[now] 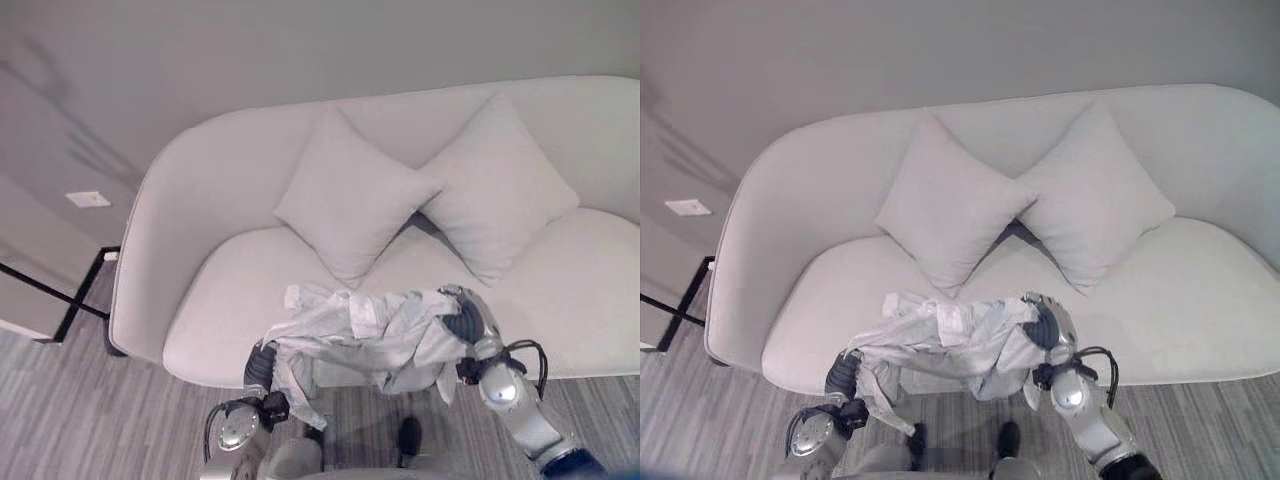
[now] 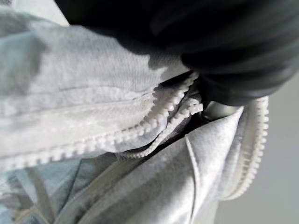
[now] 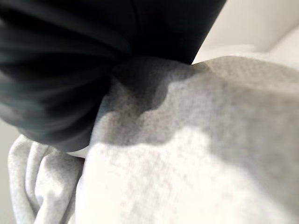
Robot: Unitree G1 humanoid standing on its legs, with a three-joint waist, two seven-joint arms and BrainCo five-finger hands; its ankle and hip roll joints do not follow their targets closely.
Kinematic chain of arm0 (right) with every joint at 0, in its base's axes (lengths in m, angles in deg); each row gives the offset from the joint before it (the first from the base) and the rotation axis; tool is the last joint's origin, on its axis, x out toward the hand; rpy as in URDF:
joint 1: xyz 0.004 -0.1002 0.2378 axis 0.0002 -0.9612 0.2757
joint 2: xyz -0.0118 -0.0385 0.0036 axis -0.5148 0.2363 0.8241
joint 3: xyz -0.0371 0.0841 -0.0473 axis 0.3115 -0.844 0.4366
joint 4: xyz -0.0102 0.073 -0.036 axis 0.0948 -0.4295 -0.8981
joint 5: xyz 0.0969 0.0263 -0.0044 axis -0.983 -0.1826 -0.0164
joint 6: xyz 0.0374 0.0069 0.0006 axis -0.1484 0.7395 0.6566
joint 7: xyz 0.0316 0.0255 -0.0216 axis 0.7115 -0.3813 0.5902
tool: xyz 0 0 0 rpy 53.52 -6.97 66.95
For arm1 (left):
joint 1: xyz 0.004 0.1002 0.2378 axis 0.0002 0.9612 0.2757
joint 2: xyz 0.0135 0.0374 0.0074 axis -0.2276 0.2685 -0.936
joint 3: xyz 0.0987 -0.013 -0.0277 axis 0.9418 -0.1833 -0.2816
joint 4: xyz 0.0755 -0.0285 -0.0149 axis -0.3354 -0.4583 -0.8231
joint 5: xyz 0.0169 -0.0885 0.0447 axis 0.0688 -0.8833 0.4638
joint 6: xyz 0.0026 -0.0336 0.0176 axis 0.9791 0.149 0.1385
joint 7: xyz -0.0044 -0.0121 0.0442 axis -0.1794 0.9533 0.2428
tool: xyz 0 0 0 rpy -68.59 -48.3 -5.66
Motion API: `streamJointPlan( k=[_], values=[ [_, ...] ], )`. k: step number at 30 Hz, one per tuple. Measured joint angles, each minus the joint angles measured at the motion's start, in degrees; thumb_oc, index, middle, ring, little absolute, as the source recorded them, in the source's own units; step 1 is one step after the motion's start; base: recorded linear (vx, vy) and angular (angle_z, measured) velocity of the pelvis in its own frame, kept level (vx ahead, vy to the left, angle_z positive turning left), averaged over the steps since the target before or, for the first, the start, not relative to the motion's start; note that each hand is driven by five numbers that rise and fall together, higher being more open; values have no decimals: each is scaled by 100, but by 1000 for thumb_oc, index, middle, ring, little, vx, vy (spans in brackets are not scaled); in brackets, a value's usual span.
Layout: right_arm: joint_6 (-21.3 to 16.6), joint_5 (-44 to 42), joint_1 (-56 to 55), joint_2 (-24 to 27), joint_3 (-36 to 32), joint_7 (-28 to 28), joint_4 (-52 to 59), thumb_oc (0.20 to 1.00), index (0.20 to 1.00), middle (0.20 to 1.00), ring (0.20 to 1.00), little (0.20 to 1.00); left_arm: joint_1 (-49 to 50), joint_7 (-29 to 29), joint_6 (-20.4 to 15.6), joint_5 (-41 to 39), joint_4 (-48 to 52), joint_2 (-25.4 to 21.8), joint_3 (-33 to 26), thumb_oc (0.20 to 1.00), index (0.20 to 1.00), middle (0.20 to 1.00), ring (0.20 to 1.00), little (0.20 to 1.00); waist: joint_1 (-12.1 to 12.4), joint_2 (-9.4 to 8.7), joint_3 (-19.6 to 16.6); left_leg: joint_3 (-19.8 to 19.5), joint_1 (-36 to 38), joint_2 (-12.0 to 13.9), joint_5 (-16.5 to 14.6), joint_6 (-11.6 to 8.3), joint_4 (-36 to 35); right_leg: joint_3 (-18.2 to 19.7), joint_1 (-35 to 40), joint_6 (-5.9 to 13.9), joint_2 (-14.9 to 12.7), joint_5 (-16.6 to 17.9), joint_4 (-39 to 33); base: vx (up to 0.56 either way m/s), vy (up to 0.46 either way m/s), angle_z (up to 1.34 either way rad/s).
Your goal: Hang the clothes on the sofa on the clothes rack.
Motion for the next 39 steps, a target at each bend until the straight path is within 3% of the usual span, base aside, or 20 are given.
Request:
streamJointPlan(
  k=[5, 6, 7, 9, 11, 13, 14, 16, 17, 18, 20, 21, 22, 23, 25, 27, 29, 33, 34, 39],
  values=[
    [-8, -71, -27, 84, 0, -47, -118, 200, 200, 200, 200, 200, -243, -79, 83, -1, -3, 117, 678, 200, 200, 200, 200, 200, -159, 356, -201, 537, 71, 810, 135, 2, -197, -109, 150, 638, -484, 9, 158, 11, 420, 51],
    [-56, -124, -201, 215, -77, -88, -106, 200, 200, 200, 200, 200, -150, -93, 90, 9, 40, 264, 813, 200, 200, 200, 200, 200, -158, 620, -330, 542, 23, 891, -30, -204, -181, -75, 264, 1028, -647, 105, 193, 40, 665, 56],
    [-48, -138, -258, 134, -90, -108, -197, 200, 200, 200, 200, 200, -161, -110, 127, 15, 22, 218, 845, 200, 200, 200, 200, 200, -166, 569, -339, 525, 73, 708, -147, -887, -185, -128, 366, 1131, -855, 129, 177, 39, 493, 61],
    [-6, -202, -481, -336, 36, -69, -290, 200, 200, 200, 200, 200, -174, -115, 188, 16, -5, -138, 772, 200, 200, 200, 200, 200, -135, -39, -390, 500, -142, 56, -393, -647, 126, 14, 385, 635, -1429, 108, 190, 24, 389, 44],
    [-41, -211, -757, -796, -30, -7, -255, 200, 200, 200, 200, 200, -178, -88, 207, 88, -131, -654, 717, 200, 200, 200, 200, 200, -28, -323, -439, 431, -390, -91, -670, -417, 630, 14, 488, 571, -1523, 549, 430, 0, 652, 61],
    [16, -210, -908, -855, -60, 4, -225, 200, 200, 200, 200, 200, -271, -69, 241, 225, -231, -741, 840, 200, 200, 200, 200, 200, -55, -412, -479, 341, -536, -343, -810, -259, 1029, 67, 530, 362, -1664, 943, 543, -48, 524, 62],
    [34, -212, -871, -894, -69, 13, -304, 200, 200, 200, 200, 200, -276, -49, 242, 424, -264, -752, 847, 200, 200, 200, 200, 200, 5, -467, -463, 443, -546, -538, -883, -143, 1145, 126, 416, 567, -1879, 1454, 758, -60, 531, 31],
    [93, -227, -862, -924, -110, 11, -302, 200, 200, 200, 200, 200, -330, -54, 276, 659, -283, -798, 961, 200, 200, 200, 200, 200, -21, -520, -428, 617, -537, -745, -959, 90, 1273, 167, 281, 567, -2139, 1967, 1044, -43, 518, 17],
    [118, -234, -820, -961, -41, 10, -319, 200, 200, 200, 200, 200, -267, -12, 301, 747, -262, -847, 910, 200, 200, 200, 200, 200, 34, -593, -442, 784, -503, -888, -1007, 268, 1275, -35, -36, 711, -2345, 1926, 1501, 11, 735, -5],
    [140, -248, -746, -1027, -5, 7, -314, 200, 200, 200, 200, 200, -120, 8, 337, 728, -101, -944, 810, 200, 200, 200, 200, 200, 62, -682, -379, 898, -508, -1002, -1053, 411, 1386, -319, -41, 100, -2444, 2472, 1577, 28, 581, -9],
    [159, -354, -819, -1118, -9, -35, -286, 200, 200, 200, 200, 200, -9, -1, 361, 676, 38, -1029, 681, 200, 200, 200, 200, 200, -30, -665, -327, 870, -486, -1104, -1099, 587, 1384, -163, -35, 54, -2487, 2471, 1827, 37, 369, 38],
    [167, -478, -918, -1183, -22, -20, -318, 200, 200, 200, 200, 200, -5, 65, 401, 544, -17, -913, 528, 200, 200, 200, 200, 200, -26, -620, -313, 741, -389, -1147, -1065, 751, 1273, 27, -160, 677, -2267, 1154, 2392, 79, 429, 49],
    [163, -530, -948, -1187, -8, -10, -305, 200, 200, 200, 200, 200, 54, 109, 402, 476, -7, -885, 450, 200, 200, 200, 200, 200, 33, -540, -278, 652, -307, -1130, -1080, 845, 1146, 42, -212, 774, -1995, 579, 2663, 130, 386, 67],
    [122, -683, -1049, -1179, 27, 24, -224, 200, 200, 200, 200, 200, 237, 120, 410, 373, 91, -965, 434, 200, 200, 200, 200, 200, 36, -424, -223, 516, 21, -1144, -811, 1147, 552, -14, -266, 632, -1240, -453, 3216, 96, 247, 44],
    [97, -758, -969, -1074, 20, 25, -284, 200, 200, 200, 200, 200, 386, 114, 446, 373, 203, -955, 492, 200, 200, 200, 200, 200, 16, -336, -175, 322, 188, -1159, -686, 1195, 281, -71, -416, 394, -414, -1011, 3286, 80, 154, 54],
    [76, -797, -900, -938, -7, 22, -301, 200, 200, 200, 200, 200, 391, 88, 486, 379, 206, -834, 497, 200, 200, 200, 200, 200, 1, -403, -145, 72, 159, -1349, -596, 1167, 199, -45, -789, 435, 145, -1160, 3089, 86, 124, 71],
    [33, -865, -898, -929, -6, 13, -324, 200, 200, 200, 200, 200, 345, 38, 508, 402, 193, -837, 508, 200, 200, 200, 200, 200, -111, -431, -78, -270, 124, -1377, -511, 1137, 195, 430, -862, 487, 594, -1215, 2660, 32, 45, 111],
    [-5, -899, -956, -925, -149, -77, -638, 200, 200, 200, 200, 200, 220, -97, 594, 537, 78, -853, 626, 200, 200, 200, 200, 200, -222, -842, -52, -1356, 77, -1912, -324, 1046, 30, 667, -720, 629, 643, -850, 1676, 98, -34, 158],
    [4, -902, -1051, -902, -283, -111, -720, 200, 200, 200, 200, 200, 212, -118, 624, 639, 98, -856, 634, 200, 200, 200, 200, 200, -228, -881, -71, -1530, 154, -1960, -253, 928, -14, 619, -584, 233, 657, -564, 1390, 163, -42, 98],
    [-7, -918, -855, -904, -273, -109, -730, 200, 200, 200, 200, 200, 364, -113, 691, 681, 131, -862, 469, 200, 200, 200, 200, 200, -114, -573, -80, -1341, 379, -1747, -447, 788, -94, 736, -233, 84, 888, -530, 1022, 168, -24, -9]
  ],
)
